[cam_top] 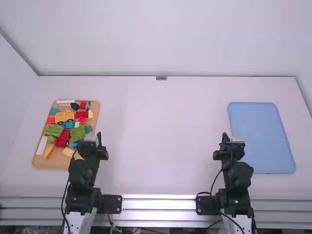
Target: Assemble lego blocks to make yellow taxi
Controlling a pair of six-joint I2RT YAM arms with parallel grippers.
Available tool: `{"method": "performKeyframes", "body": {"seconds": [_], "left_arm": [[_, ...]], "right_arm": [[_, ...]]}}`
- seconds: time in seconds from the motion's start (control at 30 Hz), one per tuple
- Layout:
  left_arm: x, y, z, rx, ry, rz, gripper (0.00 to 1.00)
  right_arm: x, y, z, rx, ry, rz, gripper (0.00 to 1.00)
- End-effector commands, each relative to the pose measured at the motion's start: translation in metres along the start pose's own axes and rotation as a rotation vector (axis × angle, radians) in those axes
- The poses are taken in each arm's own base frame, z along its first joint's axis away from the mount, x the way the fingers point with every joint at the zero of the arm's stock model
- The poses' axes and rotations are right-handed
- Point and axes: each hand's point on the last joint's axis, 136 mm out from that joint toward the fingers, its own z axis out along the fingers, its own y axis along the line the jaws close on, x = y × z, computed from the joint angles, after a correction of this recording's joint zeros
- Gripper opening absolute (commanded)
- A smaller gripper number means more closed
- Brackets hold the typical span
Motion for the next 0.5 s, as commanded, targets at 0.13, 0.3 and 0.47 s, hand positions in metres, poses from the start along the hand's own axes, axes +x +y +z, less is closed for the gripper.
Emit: {"method": "performKeyframes", "body": {"seconds": [0.13,0.3,0.47], "left_arm": [[-0.001,0.0,0.0,0.0,0.0,0.0,0.01],[-0.004,0.0,0.0,-0.002,0.004,0.001,0.03],[-0.011,0.001,0.0,-0.008,0.021,0.004,0.07]], "right_arm": [[-0.001,0.001,0.0,-0.005,0.0,-0.002,0.01],[-0.007,0.005,0.0,-0.03,0.005,-0.01,0.03],[-0.018,0.013,0.0,-0.073,0.023,-0.028,0.07]]}}
